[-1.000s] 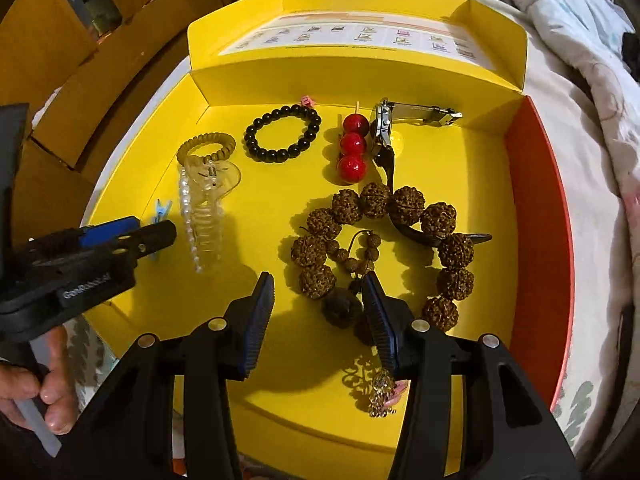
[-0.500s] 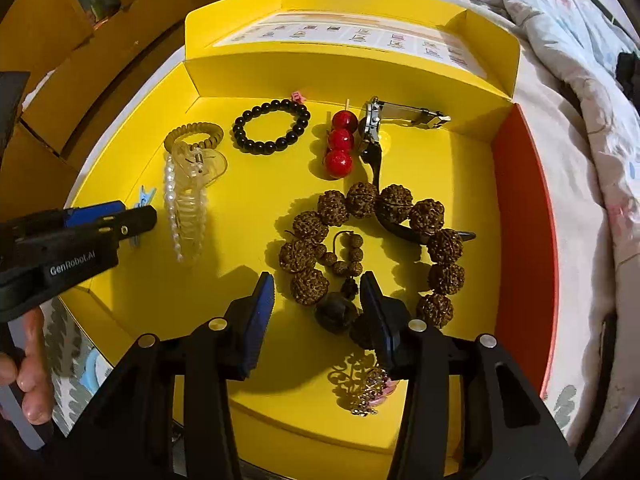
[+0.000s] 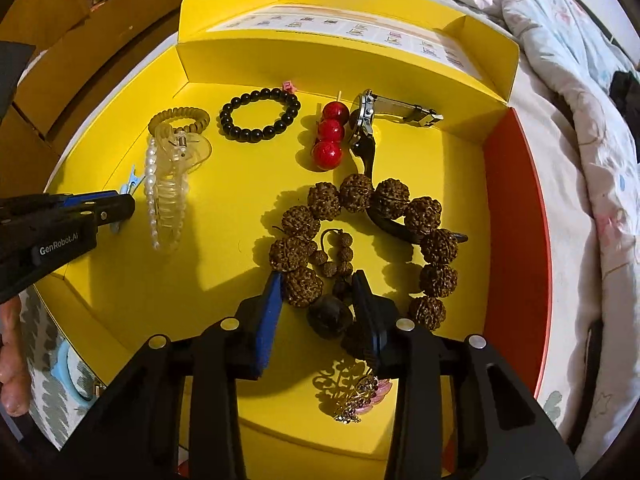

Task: Organize jewelry
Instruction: 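Grasp the small blue clip figure with the left tool while the right tool grasps the brown bead bracelet, then carry the clip figure and bead bracelet out of the box and lower them onto the bedspread, then move the left tool to the pearl hair clip while the right tool reaches the watch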

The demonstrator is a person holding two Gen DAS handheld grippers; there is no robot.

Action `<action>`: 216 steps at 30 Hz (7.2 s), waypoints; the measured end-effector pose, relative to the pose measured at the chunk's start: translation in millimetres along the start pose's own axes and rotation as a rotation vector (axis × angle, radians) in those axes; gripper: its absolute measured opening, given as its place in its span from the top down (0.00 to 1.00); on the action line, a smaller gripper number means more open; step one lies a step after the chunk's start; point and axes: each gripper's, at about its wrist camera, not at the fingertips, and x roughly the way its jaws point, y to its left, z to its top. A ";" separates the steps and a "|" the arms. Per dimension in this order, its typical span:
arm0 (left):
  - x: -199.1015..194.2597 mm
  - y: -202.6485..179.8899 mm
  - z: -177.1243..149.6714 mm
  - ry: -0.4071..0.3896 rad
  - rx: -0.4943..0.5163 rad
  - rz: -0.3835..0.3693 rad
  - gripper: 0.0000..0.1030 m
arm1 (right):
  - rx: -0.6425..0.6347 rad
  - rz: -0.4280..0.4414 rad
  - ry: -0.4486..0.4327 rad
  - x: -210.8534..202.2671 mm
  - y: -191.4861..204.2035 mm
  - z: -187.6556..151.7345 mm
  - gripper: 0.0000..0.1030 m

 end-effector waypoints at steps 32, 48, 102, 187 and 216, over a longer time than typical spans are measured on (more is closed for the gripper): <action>-31.8 -2.0 -11.4 -0.039 -0.026 -0.065 0.85 | 0.011 0.138 -0.017 -26.7 -9.0 7.9 0.82; -31.2 -0.1 -11.3 -0.034 -0.027 -0.079 0.86 | 0.010 0.060 0.027 6.3 0.8 11.6 0.56; -115.5 58.5 -112.1 -0.094 -0.075 -0.051 0.86 | 0.476 0.277 -0.226 -215.1 -187.1 -141.1 0.80; -19.5 -8.3 17.7 -0.069 -0.227 -0.143 0.30 | 0.264 0.252 -0.125 -8.8 -74.3 63.9 0.55; -4.4 -13.2 15.5 -0.009 -0.231 -0.187 0.77 | 0.279 0.235 -0.009 38.8 -69.6 91.3 0.85</action>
